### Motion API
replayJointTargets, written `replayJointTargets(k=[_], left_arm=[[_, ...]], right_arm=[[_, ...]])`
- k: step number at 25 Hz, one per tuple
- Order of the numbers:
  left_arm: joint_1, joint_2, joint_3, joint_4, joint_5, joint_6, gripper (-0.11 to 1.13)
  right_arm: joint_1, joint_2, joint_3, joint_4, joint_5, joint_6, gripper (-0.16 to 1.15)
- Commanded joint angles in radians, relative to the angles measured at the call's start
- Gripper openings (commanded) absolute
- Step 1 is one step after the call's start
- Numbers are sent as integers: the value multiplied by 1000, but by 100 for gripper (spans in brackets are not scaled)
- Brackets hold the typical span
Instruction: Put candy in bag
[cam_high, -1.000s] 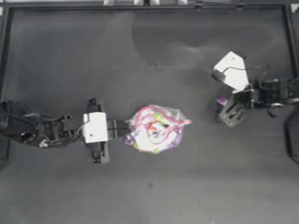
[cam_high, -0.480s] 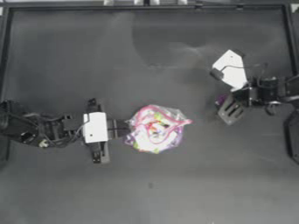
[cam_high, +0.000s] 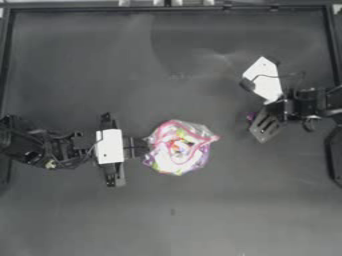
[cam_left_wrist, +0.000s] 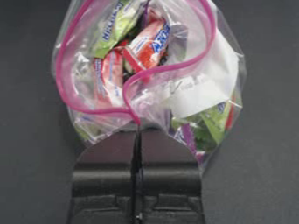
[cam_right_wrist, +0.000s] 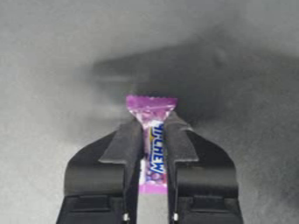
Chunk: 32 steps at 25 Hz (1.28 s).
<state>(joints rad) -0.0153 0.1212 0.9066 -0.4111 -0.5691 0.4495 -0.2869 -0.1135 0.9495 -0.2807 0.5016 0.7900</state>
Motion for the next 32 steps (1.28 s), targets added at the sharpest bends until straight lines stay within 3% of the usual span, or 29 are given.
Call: replayJointTargets(k=[1,8,15,22,32], left_arm=[[0,-15,-14,3,-5,-2,11],[0,-18,-15,3,-5,-2,11],[0,-18,-15,3,-5,-2,11],[0,-17,-25,3,-2,-2,11],[0,-20,-26,3,2,-2,11]], right_arm=[[21,-40,-18,-2,44,-3,46],[66,-192,-89,-17,147,-11,46],[121,-302,-192,-83,206,-12,46],[190,-273,-304,-143,173,-12,46],[261,-123,-434,-170,69,-23,46]])
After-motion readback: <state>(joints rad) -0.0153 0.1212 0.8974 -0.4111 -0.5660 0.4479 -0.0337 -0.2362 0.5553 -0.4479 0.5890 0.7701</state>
